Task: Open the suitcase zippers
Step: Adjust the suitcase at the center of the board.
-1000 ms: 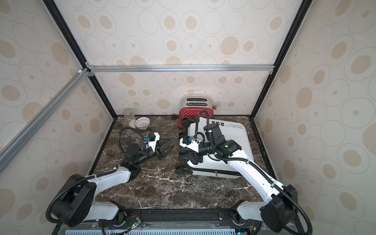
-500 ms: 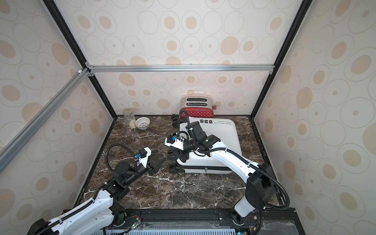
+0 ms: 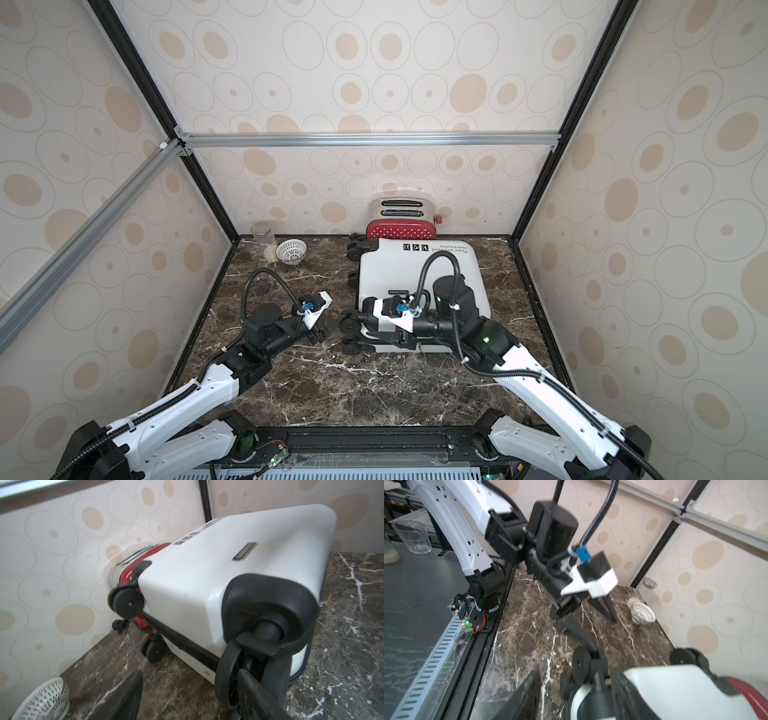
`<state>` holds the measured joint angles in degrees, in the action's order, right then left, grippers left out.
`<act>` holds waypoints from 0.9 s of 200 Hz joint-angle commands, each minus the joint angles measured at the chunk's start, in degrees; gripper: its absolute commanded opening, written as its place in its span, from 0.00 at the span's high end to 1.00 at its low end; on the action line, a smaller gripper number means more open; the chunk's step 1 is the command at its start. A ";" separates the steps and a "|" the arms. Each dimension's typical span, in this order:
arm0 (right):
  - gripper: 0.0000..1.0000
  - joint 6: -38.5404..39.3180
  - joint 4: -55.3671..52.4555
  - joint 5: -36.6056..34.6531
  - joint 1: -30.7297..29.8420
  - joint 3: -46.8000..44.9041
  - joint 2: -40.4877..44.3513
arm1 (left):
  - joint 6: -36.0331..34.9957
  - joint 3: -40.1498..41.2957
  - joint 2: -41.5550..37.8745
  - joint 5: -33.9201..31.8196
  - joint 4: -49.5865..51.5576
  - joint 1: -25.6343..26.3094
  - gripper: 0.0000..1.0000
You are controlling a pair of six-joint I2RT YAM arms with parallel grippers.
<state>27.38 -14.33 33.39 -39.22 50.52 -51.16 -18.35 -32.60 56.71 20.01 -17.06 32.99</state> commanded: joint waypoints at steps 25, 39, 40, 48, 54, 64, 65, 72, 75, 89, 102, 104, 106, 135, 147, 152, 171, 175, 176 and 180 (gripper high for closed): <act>0.51 -11.58 -8.85 -14.98 -0.24 -15.64 14.97 | -12.38 -2.56 -1.41 12.34 11.94 0.33 0.23; 0.53 -15.38 -9.79 -20.20 -0.25 -19.54 19.96 | -13.84 -1.77 -0.81 12.05 10.86 0.41 0.21; 0.53 -15.58 -9.86 -20.56 -0.25 -19.83 20.31 | -13.87 -1.77 -0.72 11.93 10.71 0.41 0.21; 0.55 -17.25 -9.66 -22.76 -0.33 -21.96 22.81 | -13.82 -1.81 0.27 10.64 9.68 0.43 0.20; 0.57 -17.66 -9.86 -23.43 -0.57 -22.47 24.07 | -13.78 -2.14 1.30 9.74 9.18 0.41 0.20; 0.57 -19.03 -10.17 -24.94 -0.70 -22.20 25.77 | -13.47 -2.78 2.84 7.92 7.93 0.41 0.20; 0.58 -19.21 -10.18 -25.30 -0.65 -22.26 25.94 | -13.38 -2.84 3.08 7.71 7.79 0.41 0.20; 0.58 -20.84 -10.32 -28.48 -0.69 -22.64 26.80 | -13.44 -3.17 4.10 7.24 6.75 0.41 0.20; 0.58 -21.69 -10.46 -29.83 -0.70 -22.92 27.07 | -13.54 -3.34 4.55 7.30 6.49 0.41 0.20; 0.57 -25.11 -10.87 -34.37 -0.68 -23.89 28.26 | -13.81 -4.31 6.51 8.51 5.11 0.40 0.20; 0.58 -26.27 -10.96 -36.82 -0.80 -23.95 28.47 | -14.38 -5.38 8.38 9.98 5.06 0.39 0.20; 0.58 -26.42 -10.91 -37.28 -0.82 -23.97 28.48 | -14.49 -5.55 8.70 10.19 5.03 0.40 0.20; 0.58 -26.54 -10.88 -37.70 -0.80 -23.98 28.46 | -14.56 -5.68 8.97 10.41 5.02 0.40 0.21; 0.58 -27.57 -10.64 -40.92 -0.79 -23.51 26.61 | -14.29 -7.36 12.44 14.84 4.74 0.39 0.24; 0.58 -27.84 -9.83 -40.71 -0.78 -23.60 26.11 | -14.00 -7.83 13.41 15.92 4.05 0.40 0.25; 0.58 -27.92 -8.84 -40.28 -0.77 -23.88 26.02 | -13.83 -8.05 13.82 16.44 3.74 0.38 0.27; 0.58 -27.98 -4.24 -37.93 -0.78 -25.62 26.33 | -13.89 -9.87 15.42 20.03 4.71 0.41 0.53; 0.58 -28.16 -2.93 -37.52 -0.83 -26.11 26.41 | -14.20 -10.41 15.64 20.70 5.65 0.41 0.60; 0.58 -28.20 -2.70 -37.43 -0.84 -26.28 26.43 | -14.32 -10.57 15.68 20.78 5.95 0.41 0.63; 0.58 -28.45 -1.63 -37.14 -0.82 -26.89 26.55 | -14.90 -11.19 15.83 21.36 7.15 0.41 0.69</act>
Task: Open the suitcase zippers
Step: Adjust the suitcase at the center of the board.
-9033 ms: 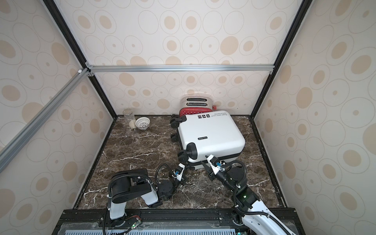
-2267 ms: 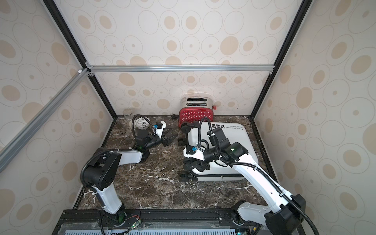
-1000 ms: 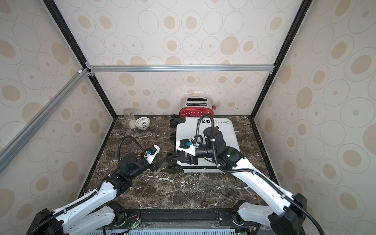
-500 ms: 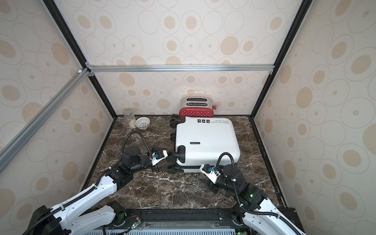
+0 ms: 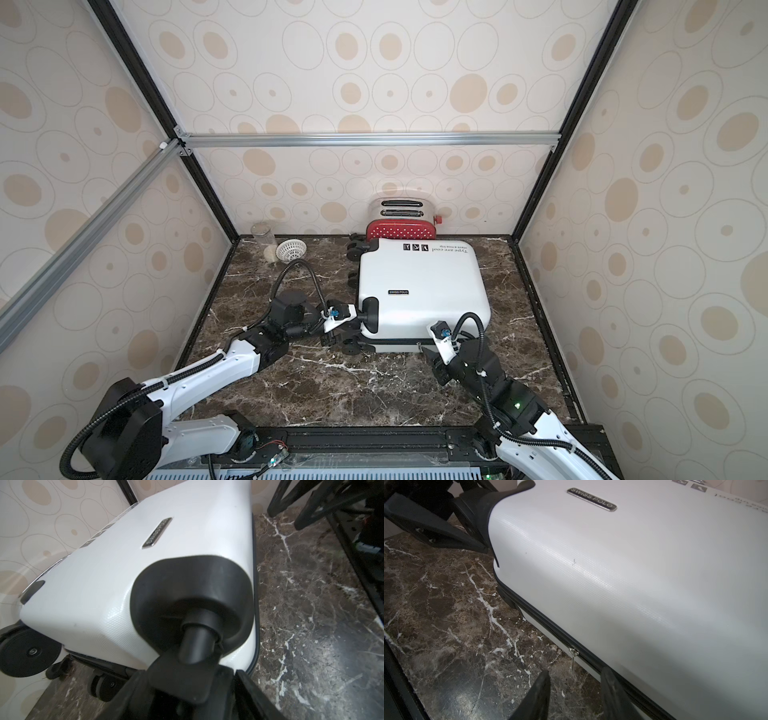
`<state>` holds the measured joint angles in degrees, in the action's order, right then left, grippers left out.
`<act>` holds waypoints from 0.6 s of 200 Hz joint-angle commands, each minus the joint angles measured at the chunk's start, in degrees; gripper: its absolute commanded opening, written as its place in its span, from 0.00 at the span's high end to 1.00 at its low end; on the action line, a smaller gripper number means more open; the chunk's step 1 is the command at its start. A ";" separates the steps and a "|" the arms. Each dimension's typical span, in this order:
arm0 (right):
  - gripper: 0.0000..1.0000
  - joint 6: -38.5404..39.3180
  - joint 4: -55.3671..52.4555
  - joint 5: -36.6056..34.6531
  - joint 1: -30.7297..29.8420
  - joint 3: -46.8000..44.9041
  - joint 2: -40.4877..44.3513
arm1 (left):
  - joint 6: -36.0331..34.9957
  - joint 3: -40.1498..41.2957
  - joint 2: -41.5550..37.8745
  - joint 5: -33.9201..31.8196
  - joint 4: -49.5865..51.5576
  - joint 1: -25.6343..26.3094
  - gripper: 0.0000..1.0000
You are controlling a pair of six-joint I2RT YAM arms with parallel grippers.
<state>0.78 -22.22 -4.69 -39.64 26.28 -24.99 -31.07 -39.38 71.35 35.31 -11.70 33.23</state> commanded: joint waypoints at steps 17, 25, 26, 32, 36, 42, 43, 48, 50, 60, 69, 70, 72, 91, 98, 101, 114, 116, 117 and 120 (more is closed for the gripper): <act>0.58 -4.05 11.00 2.14 -0.37 -5.45 0.55 | -3.33 -6.78 0.89 7.65 7.72 -0.40 0.88; 0.58 -5.00 13.40 2.65 -0.51 -6.88 0.59 | -3.55 -7.99 0.43 8.22 10.81 -1.59 0.92; 0.58 -5.08 13.68 2.70 -0.52 -7.04 0.62 | -3.51 -8.13 0.36 8.29 11.17 -1.77 0.93; 0.58 -5.78 15.07 2.65 -0.47 -8.02 0.71 | -3.26 -8.89 -0.13 8.84 13.16 -3.11 0.95; 0.58 -6.20 16.13 2.53 -0.50 -8.59 0.72 | -3.02 -9.43 -0.32 9.35 14.45 -4.12 0.96; 0.57 -6.53 17.17 2.70 -0.52 -9.23 0.78 | -2.50 -10.14 -0.92 10.00 16.06 -5.81 0.96; 0.57 -6.51 17.32 2.68 -0.52 -9.32 0.80 | -2.37 -10.30 -1.02 10.07 16.30 -6.07 0.96; 0.57 -6.72 17.78 2.82 -0.53 -9.69 0.82 | -2.00 -11.02 -1.31 9.94 17.51 -7.19 0.97; 0.57 -6.79 17.88 2.86 -0.62 -9.79 0.78 | -1.98 -11.30 -1.52 9.95 17.99 -7.50 0.96; 0.57 -7.28 16.79 3.55 -0.80 -10.02 0.91 | -2.23 -12.71 -2.20 9.05 19.95 -8.50 0.97; 0.56 -8.21 14.02 3.75 -1.32 -10.09 1.49 | -2.14 -13.75 -2.52 7.90 20.53 -8.53 0.97; 0.56 -8.36 13.72 3.65 -1.41 -10.14 1.55 | -2.10 -13.86 -2.53 7.96 20.56 -8.53 0.97; 0.56 -8.87 13.24 3.55 -1.65 -10.29 1.71 | -2.03 -14.06 -2.55 8.01 20.64 -8.56 0.97; 0.56 -9.74 12.60 -1.14 -5.49 -12.71 3.73 | 0.71 -15.60 -2.15 10.44 18.97 -8.54 0.96; 0.55 -9.50 13.57 -4.47 -7.16 -13.64 4.26 | 1.58 -16.10 -1.84 11.08 18.26 -8.54 0.96; 0.55 -9.27 14.23 -5.75 -7.83 -13.97 4.41 | 2.01 -16.35 -1.72 11.31 18.03 -8.54 0.96; 0.55 -7.59 17.39 -7.88 -9.41 -15.45 4.13 | 2.94 -17.57 -1.21 11.91 18.06 -8.53 0.97; 0.55 -7.36 17.94 -7.88 -9.43 -15.69 3.96 | 2.94 -17.75 -1.21 12.02 18.22 -8.58 0.96; 0.55 -7.19 18.14 -7.88 -9.50 -15.76 3.84 | 2.90 -17.84 -1.17 12.04 18.30 -8.56 0.96; 0.55 -6.72 18.88 -7.92 -9.64 -16.07 3.51 | 2.79 -18.16 -1.09 12.08 18.48 -8.54 0.97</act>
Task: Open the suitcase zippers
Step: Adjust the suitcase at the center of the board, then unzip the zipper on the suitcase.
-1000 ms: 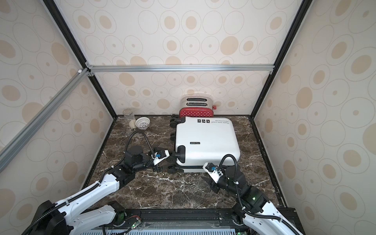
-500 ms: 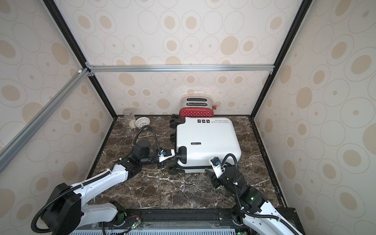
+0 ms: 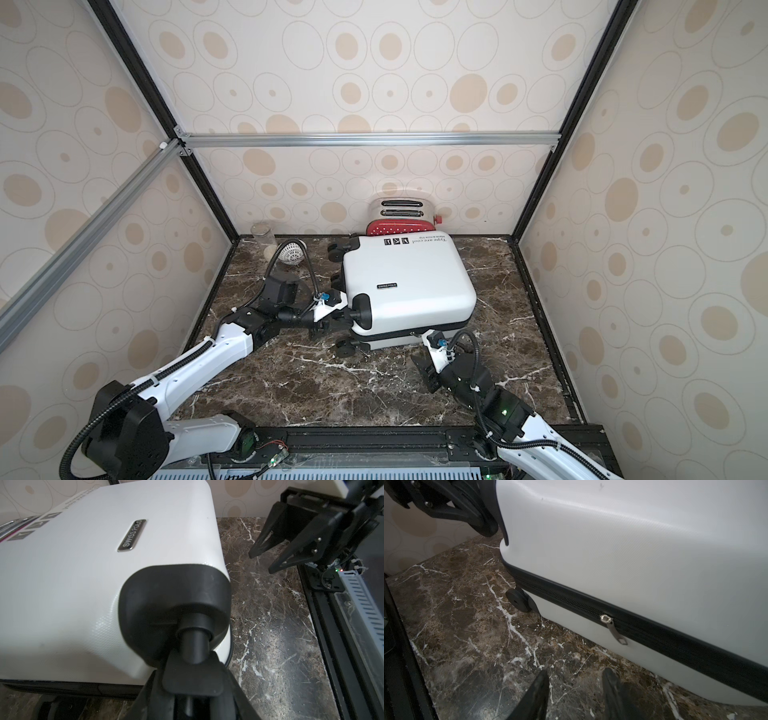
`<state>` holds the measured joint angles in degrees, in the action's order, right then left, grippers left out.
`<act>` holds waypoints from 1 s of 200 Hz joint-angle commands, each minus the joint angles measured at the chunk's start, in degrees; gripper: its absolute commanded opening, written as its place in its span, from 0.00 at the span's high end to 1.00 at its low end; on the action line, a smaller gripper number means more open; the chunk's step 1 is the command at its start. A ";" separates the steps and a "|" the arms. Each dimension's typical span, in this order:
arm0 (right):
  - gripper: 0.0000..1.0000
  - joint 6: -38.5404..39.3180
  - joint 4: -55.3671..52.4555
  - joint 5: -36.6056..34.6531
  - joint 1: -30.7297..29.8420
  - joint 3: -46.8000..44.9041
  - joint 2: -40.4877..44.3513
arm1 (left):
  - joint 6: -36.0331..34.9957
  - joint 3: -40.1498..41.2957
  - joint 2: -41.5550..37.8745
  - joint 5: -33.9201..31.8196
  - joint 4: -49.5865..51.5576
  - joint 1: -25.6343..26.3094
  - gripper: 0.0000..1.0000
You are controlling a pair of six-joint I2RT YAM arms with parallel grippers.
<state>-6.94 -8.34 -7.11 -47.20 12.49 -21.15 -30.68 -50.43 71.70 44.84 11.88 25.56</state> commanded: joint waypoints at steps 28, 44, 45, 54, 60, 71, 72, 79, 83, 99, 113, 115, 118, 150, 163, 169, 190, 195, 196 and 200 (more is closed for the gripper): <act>0.52 6.18 13.07 -10.36 -2.15 -4.32 -3.66 | 2.96 -7.20 -2.43 3.01 -5.32 -0.86 0.96; 0.49 8.64 18.20 -15.68 -2.15 -4.99 -5.76 | 3.97 -6.12 -3.60 2.99 -6.68 -0.86 0.96; 0.49 8.58 18.58 -16.10 -2.13 -5.05 -5.89 | 4.09 -6.01 -3.64 2.98 -6.78 -0.86 0.96; 0.48 9.70 23.12 -18.04 -2.10 -6.11 -7.33 | 4.60 -5.20 -4.17 2.99 -7.70 -0.86 0.96; 0.48 10.70 25.73 -17.85 -2.10 -6.62 -8.53 | 5.03 -4.75 -4.43 3.08 -8.35 -0.87 0.96; 0.49 11.58 29.65 -19.13 -2.02 -6.91 -11.41 | 5.86 -4.12 -4.82 3.38 -9.29 -0.86 0.96; 0.49 11.63 29.89 -19.19 -2.06 -6.84 -11.66 | 5.92 -4.09 -4.82 3.44 -9.35 -0.82 0.96; 0.48 12.42 31.80 -19.07 -2.03 -6.49 -13.53 | 6.30 -3.82 -4.94 3.63 -9.86 -0.86 0.96; 0.48 12.98 32.72 -18.67 -2.02 -6.19 -15.00 | 6.59 -3.75 -4.95 3.73 -10.09 -0.86 0.96; 0.51 14.34 35.83 -17.43 -1.98 -4.72 -20.19 | 7.28 -3.79 -4.76 4.34 -10.64 -0.78 0.96; 0.51 14.69 39.13 -17.54 -1.89 -3.97 -24.58 | 7.64 -3.97 -4.72 4.87 -10.78 -0.78 0.96; 0.51 14.68 39.81 -17.64 -1.85 -3.97 -25.27 | 7.65 -3.97 -4.77 4.94 -10.81 -0.78 0.96; 0.51 14.75 40.86 -17.78 -1.82 -3.97 -26.19 | 7.73 -3.98 -4.73 5.03 -10.82 -0.78 0.96; 0.51 14.19 48.15 -17.69 0.31 -3.28 -33.44 | 7.83 -4.06 -5.30 5.00 -10.39 -0.70 0.96; 0.54 13.66 50.61 -16.82 1.61 -3.16 -35.16 | 7.82 -4.12 -5.51 4.99 -10.12 -0.62 0.96; 0.55 13.35 51.46 -16.19 2.20 -3.01 -35.80 | 7.89 -4.07 -5.56 5.16 -10.06 -0.69 0.96; 0.58 13.09 53.81 -14.62 3.61 -2.26 -37.74 | 8.15 -3.97 -5.83 5.39 -10.37 -0.69 0.96; 0.60 13.08 54.31 -14.07 3.75 -2.08 -38.25 | 8.37 -3.88 -5.93 5.52 -10.61 -0.61 0.96; 0.60 13.08 54.35 -13.94 3.77 -2.06 -38.30 | 8.41 -3.88 -5.90 5.56 -10.67 -0.65 0.96; 0.61 13.09 54.70 -13.49 3.86 -1.91 -38.72 | 8.56 -3.80 -5.98 5.64 -10.92 -0.69 0.97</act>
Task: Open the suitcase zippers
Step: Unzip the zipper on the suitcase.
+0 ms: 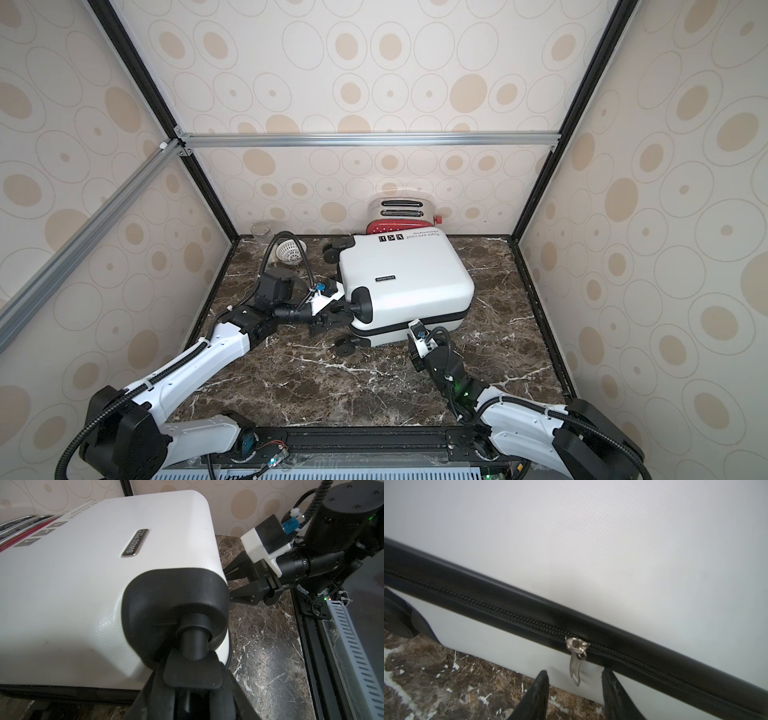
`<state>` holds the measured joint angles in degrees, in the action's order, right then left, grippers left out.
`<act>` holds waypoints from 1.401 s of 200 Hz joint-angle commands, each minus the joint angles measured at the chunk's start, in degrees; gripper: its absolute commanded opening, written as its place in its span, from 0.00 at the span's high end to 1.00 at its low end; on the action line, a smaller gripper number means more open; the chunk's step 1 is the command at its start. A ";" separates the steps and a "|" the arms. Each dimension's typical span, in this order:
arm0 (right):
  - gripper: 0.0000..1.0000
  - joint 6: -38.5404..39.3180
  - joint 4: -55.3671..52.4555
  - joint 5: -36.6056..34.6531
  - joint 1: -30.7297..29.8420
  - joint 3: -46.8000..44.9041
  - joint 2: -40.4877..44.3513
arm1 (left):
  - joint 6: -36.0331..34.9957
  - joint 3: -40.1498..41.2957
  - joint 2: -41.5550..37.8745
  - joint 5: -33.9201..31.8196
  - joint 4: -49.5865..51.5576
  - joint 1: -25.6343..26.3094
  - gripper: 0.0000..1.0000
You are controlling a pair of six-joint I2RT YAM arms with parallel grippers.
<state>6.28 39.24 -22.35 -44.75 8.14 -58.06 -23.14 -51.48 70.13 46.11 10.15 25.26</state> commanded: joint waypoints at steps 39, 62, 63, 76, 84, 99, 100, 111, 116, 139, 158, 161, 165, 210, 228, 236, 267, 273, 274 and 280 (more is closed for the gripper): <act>0.69 -0.22 9.91 5.62 1.42 3.24 -4.82 | 2.22 -2.39 -4.21 4.68 -10.52 -0.38 0.97; 0.77 0.21 9.71 8.66 1.38 3.55 -4.53 | 2.20 -2.22 -4.04 4.35 -10.58 -0.38 0.97; 0.77 0.21 9.71 8.82 1.40 3.55 -4.48 | 2.21 -2.22 -4.04 4.34 -10.63 -0.38 0.97; 0.77 0.31 9.48 9.79 1.42 3.37 -3.94 | 2.43 -2.13 -3.95 4.30 -10.86 -0.33 0.97; 0.77 0.26 8.96 10.28 1.42 3.37 -3.53 | 2.64 -2.13 -3.87 4.37 -11.04 -0.36 0.97; 0.77 -0.12 8.39 11.21 1.46 3.30 -3.31 | 3.00 -2.13 -3.70 4.45 -11.47 -0.31 0.97; 0.77 -0.17 8.39 11.24 1.44 3.29 -3.30 | 3.05 -2.13 -3.74 4.53 -11.47 -0.26 0.97; 0.78 -0.41 8.52 11.60 1.44 3.28 -3.56 | 3.25 -2.05 -3.68 4.68 -11.81 -0.29 0.98; 0.78 -0.56 8.61 11.81 1.42 3.33 -3.67 | 3.39 -2.04 -3.76 4.62 -12.02 -0.33 0.98; 0.77 -1.01 9.18 12.53 1.41 3.55 -4.64 | 3.71 -2.09 -3.71 4.81 -12.31 -0.30 0.98; 0.77 -1.34 10.47 11.61 1.42 3.42 -5.30 | 3.89 -1.98 -3.92 4.82 -12.28 -0.29 0.98; 0.77 -1.35 10.45 11.32 1.41 3.45 -5.38 | 3.96 -1.97 -3.99 4.81 -12.29 -0.29 0.98; 0.77 -1.45 10.50 10.87 1.44 3.46 -5.35 | 3.97 -1.98 -4.03 4.85 -12.30 -0.21 0.98; 0.80 -4.65 8.77 3.50 1.45 3.37 -3.87 | 4.30 -1.43 -4.74 4.52 -12.35 -0.29 0.98; 0.87 -5.73 8.24 1.56 1.44 2.79 -2.83 | 4.41 -1.43 -4.78 4.42 -12.34 -0.29 0.98; 0.89 -6.27 7.84 0.52 1.39 2.46 -2.32 | 4.41 -1.37 -4.83 4.19 -12.18 -0.23 0.99; 1.00 -5.67 3.68 0.10 1.42 2.41 0.16 | 3.68 -1.55 -4.91 2.75 -10.85 -0.29 0.99; 1.00 -5.37 2.61 0.15 1.50 2.52 0.90 | 3.19 -1.81 -5.00 2.00 -10.12 -0.29 1.00; 1.00 -5.34 2.43 0.13 1.46 2.51 0.96 | 3.10 -1.92 -5.00 1.81 -9.96 -0.25 1.00; 1.00 -5.16 1.21 0.07 1.58 2.49 1.67 | 2.41 -2.31 -5.15 0.90 -8.86 -0.35 1.00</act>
<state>0.86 40.93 -18.98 -43.64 9.32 -59.22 -19.44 -50.37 69.08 47.03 6.72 24.84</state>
